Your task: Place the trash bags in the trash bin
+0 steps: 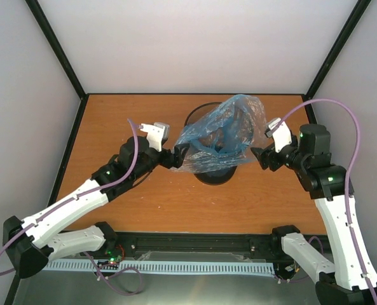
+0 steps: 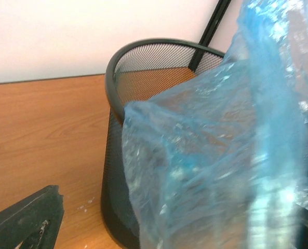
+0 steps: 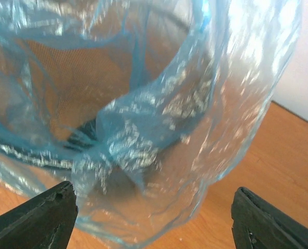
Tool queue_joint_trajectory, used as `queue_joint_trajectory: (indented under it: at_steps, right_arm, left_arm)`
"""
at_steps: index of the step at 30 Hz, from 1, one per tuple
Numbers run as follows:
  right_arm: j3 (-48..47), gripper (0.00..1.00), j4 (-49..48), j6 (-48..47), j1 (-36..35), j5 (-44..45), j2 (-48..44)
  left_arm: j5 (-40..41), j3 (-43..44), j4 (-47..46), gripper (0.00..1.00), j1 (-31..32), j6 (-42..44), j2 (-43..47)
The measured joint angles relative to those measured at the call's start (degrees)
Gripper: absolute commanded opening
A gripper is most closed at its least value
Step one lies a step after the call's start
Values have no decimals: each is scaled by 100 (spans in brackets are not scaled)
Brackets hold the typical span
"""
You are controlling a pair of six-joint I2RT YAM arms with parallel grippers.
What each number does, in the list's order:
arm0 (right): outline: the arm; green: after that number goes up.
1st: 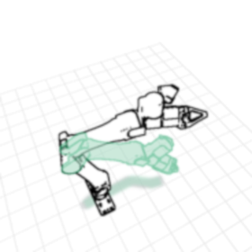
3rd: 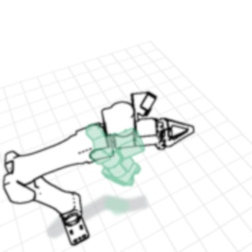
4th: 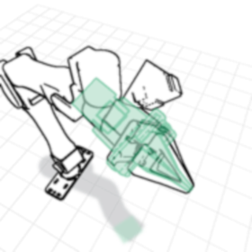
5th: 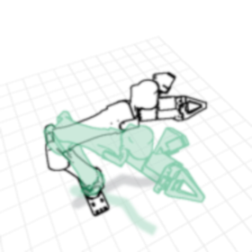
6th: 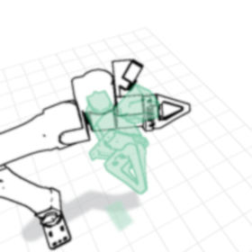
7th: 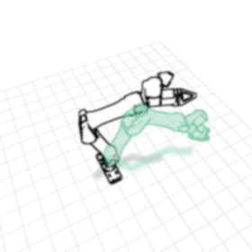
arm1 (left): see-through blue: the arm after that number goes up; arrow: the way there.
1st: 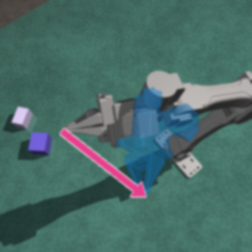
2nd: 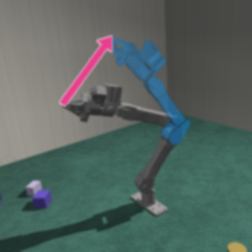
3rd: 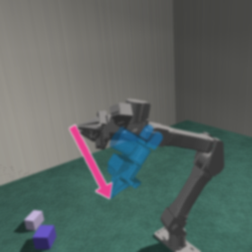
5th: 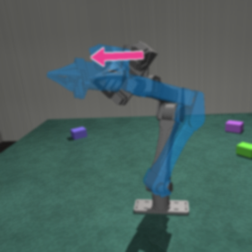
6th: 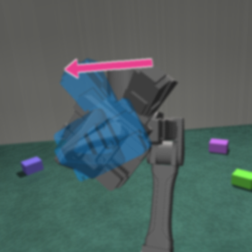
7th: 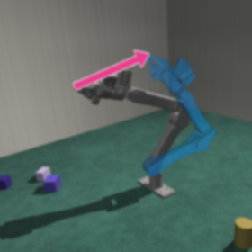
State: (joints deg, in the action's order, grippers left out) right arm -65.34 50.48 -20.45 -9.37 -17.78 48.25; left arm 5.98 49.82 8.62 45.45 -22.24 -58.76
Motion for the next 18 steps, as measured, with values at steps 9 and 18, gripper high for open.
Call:
queue_joint_trajectory:
  at_steps: [9, 18]
  right_arm:
    - [-837, 82, -142, 42, 33, -48, 483]
    - [-1008, 80, -175, 168, 595, -516, 911]
  left_arm:
    - [-468, 553, 361, 99, 0, 387, 374]
    - [-627, 1692, 1384, 92, 0, 684, -4]
